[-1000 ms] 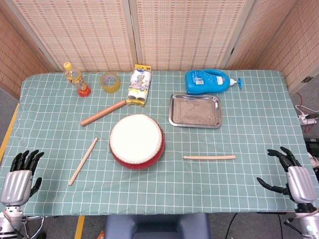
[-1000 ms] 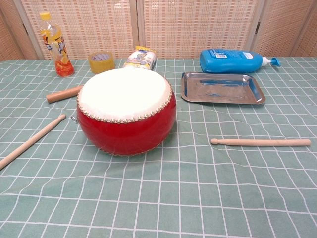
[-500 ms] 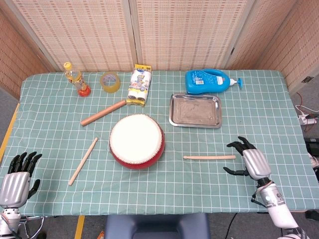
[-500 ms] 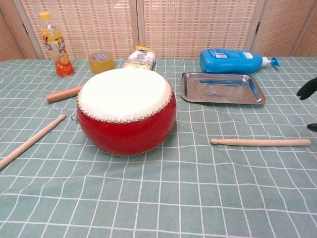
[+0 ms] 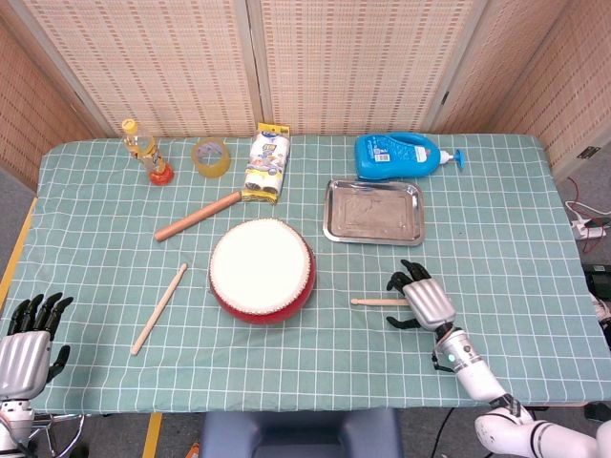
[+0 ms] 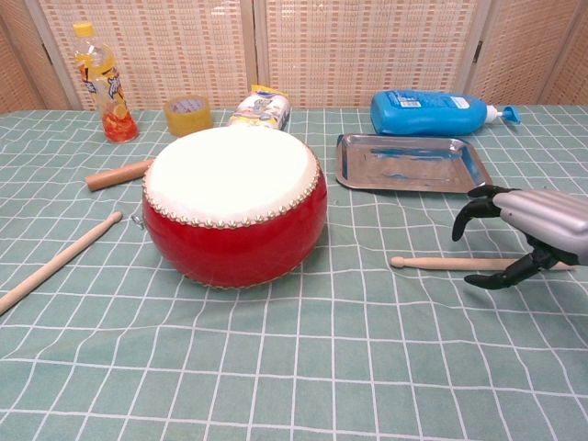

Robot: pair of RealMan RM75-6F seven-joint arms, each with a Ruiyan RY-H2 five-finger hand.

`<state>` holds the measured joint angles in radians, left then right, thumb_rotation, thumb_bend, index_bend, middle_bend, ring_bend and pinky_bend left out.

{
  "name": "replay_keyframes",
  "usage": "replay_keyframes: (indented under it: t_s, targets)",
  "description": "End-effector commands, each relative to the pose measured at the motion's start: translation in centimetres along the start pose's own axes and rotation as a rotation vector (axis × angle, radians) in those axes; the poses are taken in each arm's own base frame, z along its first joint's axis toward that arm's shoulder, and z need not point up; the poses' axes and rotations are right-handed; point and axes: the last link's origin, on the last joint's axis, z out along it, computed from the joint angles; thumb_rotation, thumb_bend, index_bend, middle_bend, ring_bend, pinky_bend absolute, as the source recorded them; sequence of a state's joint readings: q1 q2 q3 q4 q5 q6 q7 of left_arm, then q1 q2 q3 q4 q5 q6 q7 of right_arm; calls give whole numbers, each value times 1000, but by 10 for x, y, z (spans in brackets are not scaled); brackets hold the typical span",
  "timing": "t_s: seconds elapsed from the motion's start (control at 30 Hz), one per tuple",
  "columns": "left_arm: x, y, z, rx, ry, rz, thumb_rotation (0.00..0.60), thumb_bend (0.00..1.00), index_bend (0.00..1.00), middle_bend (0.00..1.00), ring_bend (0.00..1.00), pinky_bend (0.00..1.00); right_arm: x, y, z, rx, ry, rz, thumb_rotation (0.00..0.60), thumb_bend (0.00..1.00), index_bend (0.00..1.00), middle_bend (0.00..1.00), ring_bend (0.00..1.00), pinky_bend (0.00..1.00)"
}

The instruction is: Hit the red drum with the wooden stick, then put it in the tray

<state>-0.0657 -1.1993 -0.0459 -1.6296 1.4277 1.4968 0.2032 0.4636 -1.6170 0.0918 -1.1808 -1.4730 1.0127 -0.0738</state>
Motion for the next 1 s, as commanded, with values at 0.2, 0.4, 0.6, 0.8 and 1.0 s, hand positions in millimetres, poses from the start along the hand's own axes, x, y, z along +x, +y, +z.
replay_keyframes:
  t_s: [0.2, 0.4, 0.6, 0.8, 1.0]
  targets:
    - [-1, -3, 0, 9, -8, 3, 600, 324, 163, 92, 22, 32, -3, -4, 7, 35, 6, -58, 600, 280, 384, 235, 0, 82]
    - [-1, -3, 1, 7, -8, 2, 600, 323, 162, 92, 22, 32, -3, 1, 7, 17, -1, -47, 600, 290, 413, 235, 0, 81]
    - [-2, -3, 1, 8, -10, 4, 600, 324, 162, 92, 22, 32, -6, 2, 9, 12, -18, -47, 600, 296, 458, 235, 0, 81]
    - [-2, -4, 0, 11, -13, 5, 600, 323, 162, 93, 22, 32, -7, 1, 12, 13, -15, -37, 600, 305, 473, 235, 0, 81]
    - [-3, -5, 0, 14, -15, 2, 600, 324, 165, 92, 22, 32, -11, -2, 14, 12, -11, -51, 600, 355, 533, 235, 0, 81]
